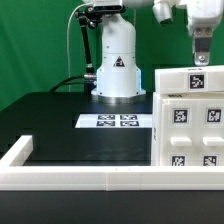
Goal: Assemble cabinet
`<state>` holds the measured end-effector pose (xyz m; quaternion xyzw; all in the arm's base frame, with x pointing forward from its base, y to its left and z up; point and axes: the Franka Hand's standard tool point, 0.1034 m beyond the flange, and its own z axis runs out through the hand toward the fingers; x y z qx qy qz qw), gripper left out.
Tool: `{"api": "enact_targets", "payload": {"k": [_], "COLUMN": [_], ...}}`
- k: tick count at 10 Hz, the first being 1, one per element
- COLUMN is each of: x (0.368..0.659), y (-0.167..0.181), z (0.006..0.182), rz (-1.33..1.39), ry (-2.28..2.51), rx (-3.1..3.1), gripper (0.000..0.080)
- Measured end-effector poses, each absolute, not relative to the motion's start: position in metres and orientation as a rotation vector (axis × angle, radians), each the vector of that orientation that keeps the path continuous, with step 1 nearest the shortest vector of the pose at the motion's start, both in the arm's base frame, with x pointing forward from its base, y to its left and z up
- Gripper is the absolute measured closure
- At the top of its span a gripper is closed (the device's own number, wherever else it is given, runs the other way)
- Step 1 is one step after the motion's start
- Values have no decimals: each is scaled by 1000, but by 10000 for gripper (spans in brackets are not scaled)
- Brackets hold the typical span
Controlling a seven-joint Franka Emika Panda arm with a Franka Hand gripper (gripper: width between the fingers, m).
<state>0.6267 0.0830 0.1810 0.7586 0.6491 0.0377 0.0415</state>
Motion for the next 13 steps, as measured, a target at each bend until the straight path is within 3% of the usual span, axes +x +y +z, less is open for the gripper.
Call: {"api": "enact_targets", "payload": {"k": [10,11,12,13], "x": [618,619,619,619], "y": [75,75,74,72], "z": [163,163,162,162], "rz": [95,101,99,98], "ry": [1958,1939,1936,1931], "rx": [2342,2351,2353,2357], "gripper": [3,128,128,241]}}
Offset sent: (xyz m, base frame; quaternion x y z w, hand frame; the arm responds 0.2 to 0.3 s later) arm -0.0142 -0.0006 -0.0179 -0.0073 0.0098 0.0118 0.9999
